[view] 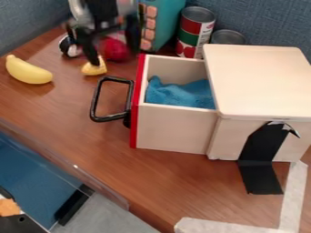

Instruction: Open the drawer

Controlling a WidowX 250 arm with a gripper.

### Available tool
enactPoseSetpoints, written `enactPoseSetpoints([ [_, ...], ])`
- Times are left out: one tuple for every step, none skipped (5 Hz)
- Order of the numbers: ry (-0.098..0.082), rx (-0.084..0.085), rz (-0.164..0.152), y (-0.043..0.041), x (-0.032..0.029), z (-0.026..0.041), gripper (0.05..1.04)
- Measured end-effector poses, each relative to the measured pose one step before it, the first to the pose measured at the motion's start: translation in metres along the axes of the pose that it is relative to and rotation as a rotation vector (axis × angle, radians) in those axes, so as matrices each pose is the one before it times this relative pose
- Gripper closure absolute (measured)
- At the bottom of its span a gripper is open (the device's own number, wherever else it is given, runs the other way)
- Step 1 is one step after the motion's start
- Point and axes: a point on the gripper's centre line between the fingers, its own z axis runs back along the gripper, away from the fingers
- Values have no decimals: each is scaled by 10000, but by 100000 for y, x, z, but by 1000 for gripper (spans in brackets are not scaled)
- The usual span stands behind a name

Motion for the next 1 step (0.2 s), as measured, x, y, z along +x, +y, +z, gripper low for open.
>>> enactPoseSetpoints([
  [-153,-1039,-185,87,1323,4167,83],
])
